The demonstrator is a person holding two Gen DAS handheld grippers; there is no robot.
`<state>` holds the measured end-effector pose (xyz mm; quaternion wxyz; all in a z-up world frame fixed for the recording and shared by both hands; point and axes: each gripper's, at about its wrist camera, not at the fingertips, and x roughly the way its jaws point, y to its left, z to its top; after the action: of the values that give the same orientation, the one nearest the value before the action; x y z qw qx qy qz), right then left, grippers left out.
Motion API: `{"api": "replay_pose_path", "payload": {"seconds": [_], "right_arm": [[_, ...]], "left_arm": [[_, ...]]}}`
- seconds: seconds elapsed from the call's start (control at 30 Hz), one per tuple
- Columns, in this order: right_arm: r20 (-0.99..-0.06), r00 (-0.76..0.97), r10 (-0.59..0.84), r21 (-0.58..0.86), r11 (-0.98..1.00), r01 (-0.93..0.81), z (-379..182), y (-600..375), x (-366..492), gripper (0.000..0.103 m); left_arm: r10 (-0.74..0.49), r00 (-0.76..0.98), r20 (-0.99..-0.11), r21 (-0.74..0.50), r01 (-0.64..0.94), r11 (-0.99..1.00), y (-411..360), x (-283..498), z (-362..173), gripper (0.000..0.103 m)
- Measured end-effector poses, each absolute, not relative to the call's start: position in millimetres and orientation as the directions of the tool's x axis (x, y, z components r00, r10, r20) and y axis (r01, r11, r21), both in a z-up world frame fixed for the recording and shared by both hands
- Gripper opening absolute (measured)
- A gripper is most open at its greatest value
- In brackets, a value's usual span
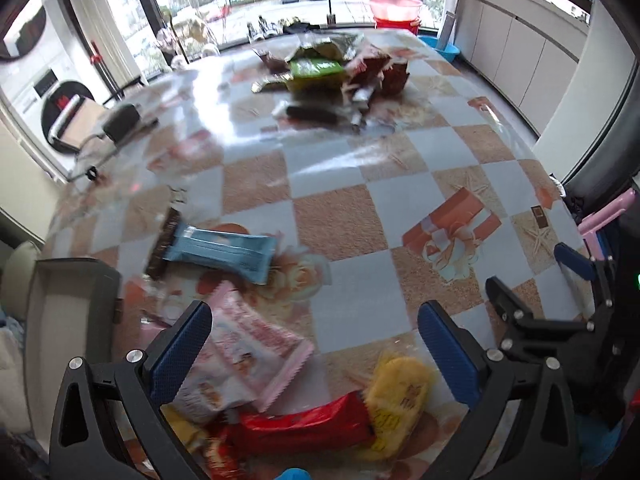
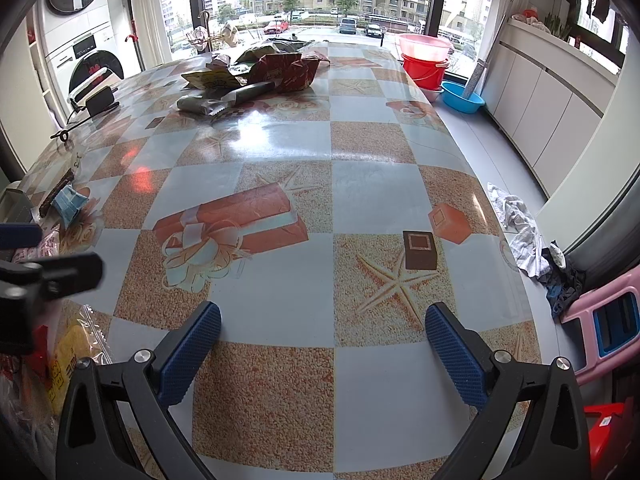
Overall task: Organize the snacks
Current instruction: 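Close right gripper on yellow bread pack while left gripper approaches pink packets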
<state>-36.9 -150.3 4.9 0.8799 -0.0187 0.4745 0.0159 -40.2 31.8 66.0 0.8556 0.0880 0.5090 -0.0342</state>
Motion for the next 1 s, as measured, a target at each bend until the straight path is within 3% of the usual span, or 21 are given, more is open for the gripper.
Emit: {"api": "replay_pose_path", "payload": {"seconds": [0.2, 0.33, 0.47, 0.6, 0.9, 1.0], "right_arm": [[-0.888, 0.459, -0.002, -0.003, 1.0, -0.002, 9.2, -148.3, -33.9, 0.103], [-0.874, 0.412, 0.257, 0.274, 0.962, -0.018, 24.1, -122.0, -53.9, 0.103], [-0.904, 0.329, 0.272, 0.243, 0.962, -0.127, 18.0, -61.3, -69.0, 0.103], [-0.923, 0.35, 0.161, 0.094, 0.975, -0.201, 13.5, -35.9, -76.2, 0.102], [-0.941, 0.31, 0.132, 0.133, 0.991, -0.02, 13.3, -107.4, -59.7, 0.102], [-0.937, 0.314, 0.153, 0.166, 0.986, 0.015, 17.3, -114.9, -60.7, 0.102]], "left_arm": [[0.089, 0.492, -0.866, 0.177, 0.134, 0.975, 95.3, -65.1, 60.3, 0.103], [0.112, 0.43, -0.896, 0.185, 0.132, 0.974, 111.6, -66.0, 32.1, 0.103], [0.071, 0.405, -0.912, 0.129, 0.119, 0.984, 115.1, -64.1, 17.0, 0.103], [0.066, 0.42, -0.905, 0.121, 0.107, 0.987, 111.6, -61.9, 9.7, 0.103], [0.036, 0.474, -0.88, 0.12, 0.148, 0.982, 111.5, -65.3, 11.5, 0.103], [0.077, 0.469, -0.88, 0.17, 0.16, 0.972, 109.2, -69.7, 17.2, 0.103]]}}
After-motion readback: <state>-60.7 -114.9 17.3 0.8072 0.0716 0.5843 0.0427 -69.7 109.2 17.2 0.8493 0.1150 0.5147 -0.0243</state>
